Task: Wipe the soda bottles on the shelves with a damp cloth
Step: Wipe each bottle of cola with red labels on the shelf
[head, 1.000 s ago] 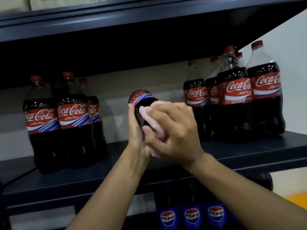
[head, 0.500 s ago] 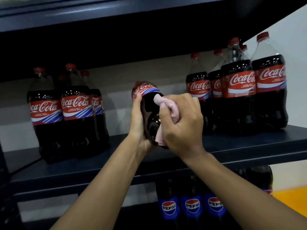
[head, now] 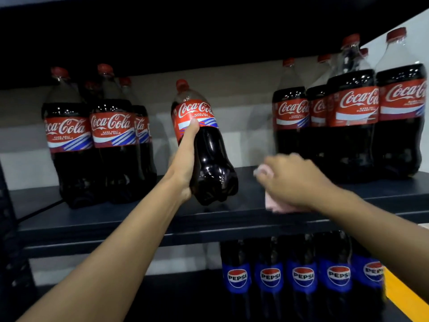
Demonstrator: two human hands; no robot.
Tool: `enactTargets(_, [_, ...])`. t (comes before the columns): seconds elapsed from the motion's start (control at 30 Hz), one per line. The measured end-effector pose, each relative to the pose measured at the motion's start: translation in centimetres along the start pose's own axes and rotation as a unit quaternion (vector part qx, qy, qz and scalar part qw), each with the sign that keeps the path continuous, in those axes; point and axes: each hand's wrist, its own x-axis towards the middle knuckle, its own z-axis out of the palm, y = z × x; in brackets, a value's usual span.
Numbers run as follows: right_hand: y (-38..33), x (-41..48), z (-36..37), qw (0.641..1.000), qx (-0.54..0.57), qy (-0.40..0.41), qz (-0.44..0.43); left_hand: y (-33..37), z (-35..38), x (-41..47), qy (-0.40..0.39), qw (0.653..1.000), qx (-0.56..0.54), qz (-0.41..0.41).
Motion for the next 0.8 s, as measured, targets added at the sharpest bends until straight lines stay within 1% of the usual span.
enactTargets(0.03, [-0.2, -0.3, 0.8, 0.996, -0.039, -0.079, -0.003, 0.0, -0.2, 0.1, 0.012, 1.0, 0.014, 0.006])
enactTargets(0.07, [-0.4, -0.4, 1.4, 0.989, -0.048, -0.142, -0.001, -0.1, -0.4, 0.3, 0.022, 0.999, 0.027, 0.014])
enactTargets(0.1, [-0.5, -0.5, 1.7, 0.982, -0.042, -0.182, 0.003, -0.1, -0.5, 0.3, 0.036, 0.998, 0.042, 0.024])
enactTargets(0.17, [-0.8, -0.2, 1.6, 0.975, -0.029, -0.219, 0.012, -0.1, -0.7, 0.3, 0.062, 0.994, 0.076, 0.047])
enactTargets(0.27, [-1.3, 0.0, 0.7, 0.959, -0.042, -0.278, 0.017, -0.3, -0.9, 0.2, 0.077, 0.986, 0.124, 0.076])
enactTargets(0.33, [-1.7, 0.3, 0.0, 0.948, -0.038, -0.315, -0.006, -0.4, -1.1, 0.1, 0.094, 0.977, 0.158, 0.104])
enactTargets(0.37, [-1.8, 0.6, -0.3, 0.949, -0.025, -0.314, -0.025, -0.5, -1.2, 0.1, 0.104, 0.973, 0.173, 0.113])
enactTargets(0.4, [-2.0, 1.0, -0.6, 0.955, 0.006, -0.292, -0.042, -0.5, -1.4, 0.0, 0.108, 0.969, 0.184, 0.124])
enactTargets(0.47, [-2.4, 2.0, -0.9, 0.969, 0.134, -0.203, -0.044, -0.5, -1.8, -0.1, 0.103, 0.964, 0.198, 0.147])
enactTargets(0.5, [-2.4, 2.3, -0.7, 0.964, 0.201, -0.17, -0.046, -0.8, -1.8, -0.3, 0.095, 0.963, 0.204, 0.151])
enactTargets(0.53, [-2.8, 2.7, -0.7, 0.951, 0.261, -0.155, -0.056, -0.7, -1.9, -0.3, 0.087, 0.963, 0.204, 0.156])
enactTargets(0.63, [-3.8, 3.8, 0.3, 0.904, 0.383, -0.173, -0.076, -0.5, -2.3, -0.3, 0.054, 0.97, 0.192, 0.142])
enactTargets(0.67, [-4.1, 3.9, 0.5, 0.894, 0.403, -0.174, -0.09, -0.3, -2.5, -0.3, 0.037, 0.973, 0.187, 0.133])
enactTargets(0.7, [-4.4, 4.1, 0.7, 0.894, 0.407, -0.164, -0.097, -0.1, -2.8, -0.2, 0.022, 0.974, 0.193, 0.121])
enactTargets(0.77, [-4.7, 4.3, 0.6, 0.908, 0.383, -0.138, -0.099, 0.2, -3.8, -0.3, 0.011, 0.968, 0.235, 0.083])
enactTargets(0.8, [-4.9, 4.4, 0.4, 0.917, 0.363, -0.131, -0.102, 0.3, -4.7, -0.4, 0.013, 0.961, 0.269, 0.068])
